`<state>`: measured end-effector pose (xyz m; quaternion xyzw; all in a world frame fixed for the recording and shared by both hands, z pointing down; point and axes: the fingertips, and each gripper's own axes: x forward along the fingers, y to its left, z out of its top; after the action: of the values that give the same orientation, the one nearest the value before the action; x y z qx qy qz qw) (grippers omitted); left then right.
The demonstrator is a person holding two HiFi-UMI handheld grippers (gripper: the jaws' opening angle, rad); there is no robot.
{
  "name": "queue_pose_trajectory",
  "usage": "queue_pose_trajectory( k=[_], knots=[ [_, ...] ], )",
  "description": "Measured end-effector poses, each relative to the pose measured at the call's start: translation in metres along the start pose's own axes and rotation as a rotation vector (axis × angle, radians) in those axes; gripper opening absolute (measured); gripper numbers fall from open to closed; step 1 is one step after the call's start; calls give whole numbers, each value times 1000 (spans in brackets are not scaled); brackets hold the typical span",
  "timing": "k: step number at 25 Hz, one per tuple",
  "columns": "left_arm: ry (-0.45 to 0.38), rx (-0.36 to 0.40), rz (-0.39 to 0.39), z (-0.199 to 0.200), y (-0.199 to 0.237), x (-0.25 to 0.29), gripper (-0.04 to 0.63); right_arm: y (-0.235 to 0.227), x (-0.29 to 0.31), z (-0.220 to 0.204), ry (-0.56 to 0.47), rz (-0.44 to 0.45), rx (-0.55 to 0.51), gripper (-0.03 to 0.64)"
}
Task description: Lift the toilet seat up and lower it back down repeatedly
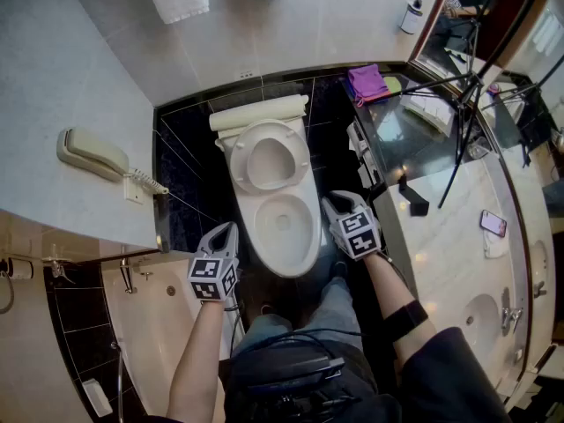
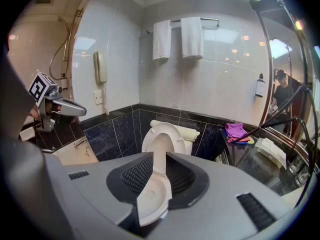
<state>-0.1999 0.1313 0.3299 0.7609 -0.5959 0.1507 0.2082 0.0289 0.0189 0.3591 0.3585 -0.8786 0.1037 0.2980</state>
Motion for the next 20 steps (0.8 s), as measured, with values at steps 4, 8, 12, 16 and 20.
queue_pose_trajectory(
  k=[4, 8, 12, 16, 20],
  knots=[
    [4, 1, 33, 2, 12, 34, 0, -23, 54, 17, 9, 13, -114, 159],
    [17, -31, 90, -3, 20, 68, 0, -52, 115, 34, 26, 31, -219, 174],
    [35, -57, 121, -10, 22, 98, 0, -77, 172, 43, 59, 36, -337, 195],
    [45, -82, 150, -16, 28, 127, 0, -92, 230, 53, 74, 53, -430, 198],
    [51, -118, 183, -24, 34, 151, 0, -98, 278, 55, 90, 71, -519, 198]
  ],
)
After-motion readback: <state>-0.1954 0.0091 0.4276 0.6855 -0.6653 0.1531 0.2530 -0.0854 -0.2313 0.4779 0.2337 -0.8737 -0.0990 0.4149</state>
